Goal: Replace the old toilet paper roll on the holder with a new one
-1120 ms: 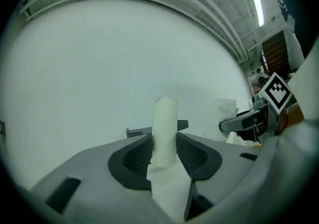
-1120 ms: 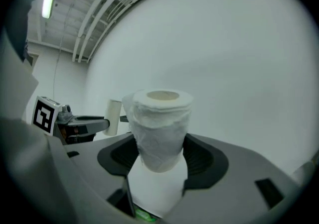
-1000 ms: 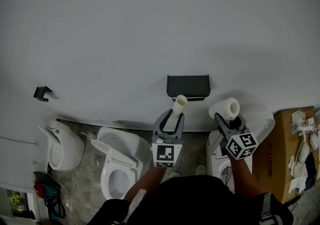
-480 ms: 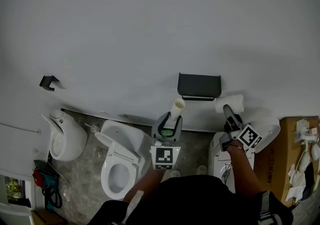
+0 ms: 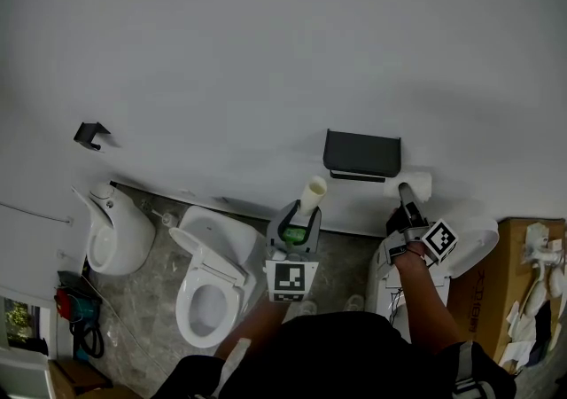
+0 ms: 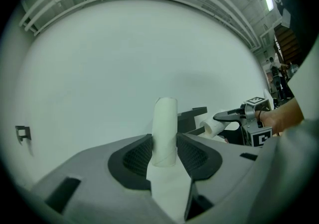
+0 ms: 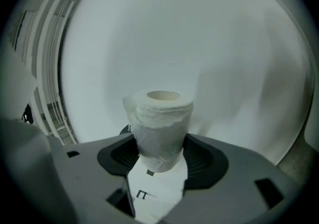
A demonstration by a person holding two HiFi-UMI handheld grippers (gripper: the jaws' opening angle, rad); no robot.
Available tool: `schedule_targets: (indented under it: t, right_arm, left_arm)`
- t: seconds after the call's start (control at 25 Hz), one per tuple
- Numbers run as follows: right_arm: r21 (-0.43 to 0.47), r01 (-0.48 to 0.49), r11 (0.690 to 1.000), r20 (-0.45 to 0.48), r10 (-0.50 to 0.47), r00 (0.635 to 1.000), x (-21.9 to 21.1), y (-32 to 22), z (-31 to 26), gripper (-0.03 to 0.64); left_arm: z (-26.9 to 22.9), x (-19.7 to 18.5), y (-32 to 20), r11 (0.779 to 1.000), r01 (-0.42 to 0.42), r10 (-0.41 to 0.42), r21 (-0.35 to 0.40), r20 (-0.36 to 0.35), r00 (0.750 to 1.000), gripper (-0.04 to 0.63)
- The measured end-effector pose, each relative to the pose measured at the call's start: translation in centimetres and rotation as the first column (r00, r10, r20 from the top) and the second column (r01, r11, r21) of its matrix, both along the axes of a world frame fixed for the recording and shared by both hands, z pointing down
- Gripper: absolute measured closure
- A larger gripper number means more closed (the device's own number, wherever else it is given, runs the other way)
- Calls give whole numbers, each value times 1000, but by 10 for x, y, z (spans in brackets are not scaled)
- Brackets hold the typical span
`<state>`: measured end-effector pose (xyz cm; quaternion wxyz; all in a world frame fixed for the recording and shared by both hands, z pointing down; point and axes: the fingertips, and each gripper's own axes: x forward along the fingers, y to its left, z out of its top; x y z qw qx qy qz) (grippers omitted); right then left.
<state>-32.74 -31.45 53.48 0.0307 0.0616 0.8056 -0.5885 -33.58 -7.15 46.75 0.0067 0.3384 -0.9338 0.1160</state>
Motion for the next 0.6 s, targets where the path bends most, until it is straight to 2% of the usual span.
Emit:
schedule_targets:
  t: [0.24,0.6]
  right_arm:
    - [-62,44,997,-11,-45,999,-15,18,7,348]
    - [-89,130,988,-9,-131,991,-35,62,8,348]
  left_arm:
    - [2,-3,2,1000,18,-18,-4,0,1000,443]
    - [4,-11,26,998,70,-70,-4,-6,998,443]
